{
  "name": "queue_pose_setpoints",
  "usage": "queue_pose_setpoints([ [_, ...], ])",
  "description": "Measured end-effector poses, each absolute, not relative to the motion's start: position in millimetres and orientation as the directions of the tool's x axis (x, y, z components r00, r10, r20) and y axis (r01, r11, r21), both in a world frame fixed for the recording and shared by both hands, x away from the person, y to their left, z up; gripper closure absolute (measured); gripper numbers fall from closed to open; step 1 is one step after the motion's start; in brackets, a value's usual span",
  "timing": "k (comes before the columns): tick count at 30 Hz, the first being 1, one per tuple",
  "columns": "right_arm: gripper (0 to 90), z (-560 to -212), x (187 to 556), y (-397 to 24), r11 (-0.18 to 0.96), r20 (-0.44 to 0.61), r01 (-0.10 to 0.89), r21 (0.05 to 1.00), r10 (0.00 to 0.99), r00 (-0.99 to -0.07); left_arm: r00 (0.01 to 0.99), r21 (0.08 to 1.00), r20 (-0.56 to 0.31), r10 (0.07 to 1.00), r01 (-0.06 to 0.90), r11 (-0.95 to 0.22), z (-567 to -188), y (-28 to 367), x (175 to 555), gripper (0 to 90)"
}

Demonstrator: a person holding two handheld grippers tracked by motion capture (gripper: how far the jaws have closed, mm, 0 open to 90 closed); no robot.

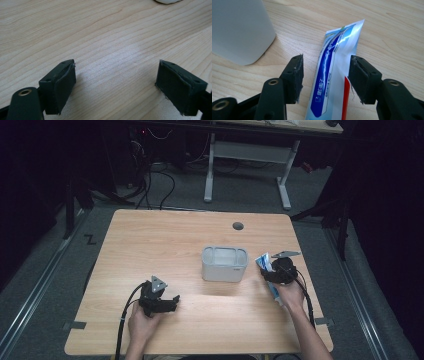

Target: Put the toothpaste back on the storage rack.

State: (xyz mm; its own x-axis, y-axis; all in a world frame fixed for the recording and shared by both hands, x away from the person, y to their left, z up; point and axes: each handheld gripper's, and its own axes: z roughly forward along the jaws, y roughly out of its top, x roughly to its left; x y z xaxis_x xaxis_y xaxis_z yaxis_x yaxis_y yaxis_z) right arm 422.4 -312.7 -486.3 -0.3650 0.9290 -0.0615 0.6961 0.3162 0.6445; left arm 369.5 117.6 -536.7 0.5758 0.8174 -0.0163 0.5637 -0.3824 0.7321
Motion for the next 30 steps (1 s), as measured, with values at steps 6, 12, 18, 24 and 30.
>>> queue_pose_setpoints([
  [6, 45.8, -487.3, 430.7, -304.8, 0.345, -0.102, 0.703, 0.621, 0.926, -0.364, 0.576, 0.732, -0.017, 0.818, 0.564, -0.382, -536.7, 117.6, 369.5, 16.4],
  [12, 46.1, -491.8, 434.6, -303.7, 0.346, -0.109, 0.72, 0.602, 0.928, -0.355, 0.575, 0.732, -0.017, 0.818, 0.564, -0.382, -536.7, 117.6, 369.5, 16.4],
  [18, 46.7, -496.2, 438.8, -308.4, 0.337, -0.111, 0.741, 0.581, 0.935, -0.338, 0.575, 0.732, -0.016, 0.818, 0.564, -0.382, -536.7, 117.6, 369.5, 16.4],
  [24, 47.9, -496.0, 440.3, -311.5, 0.332, -0.108, 0.749, 0.573, 0.937, -0.333, 0.576, 0.732, -0.015, 0.817, 0.563, -0.384, -536.6, 117.7, 369.6, 16.4],
  [30, 52.4, -500.7, 443.6, -316.7, 0.327, -0.103, 0.775, 0.541, 0.94, -0.325, 0.576, 0.732, -0.016, 0.818, 0.564, -0.382, -536.7, 117.6, 369.4, 16.4],
])
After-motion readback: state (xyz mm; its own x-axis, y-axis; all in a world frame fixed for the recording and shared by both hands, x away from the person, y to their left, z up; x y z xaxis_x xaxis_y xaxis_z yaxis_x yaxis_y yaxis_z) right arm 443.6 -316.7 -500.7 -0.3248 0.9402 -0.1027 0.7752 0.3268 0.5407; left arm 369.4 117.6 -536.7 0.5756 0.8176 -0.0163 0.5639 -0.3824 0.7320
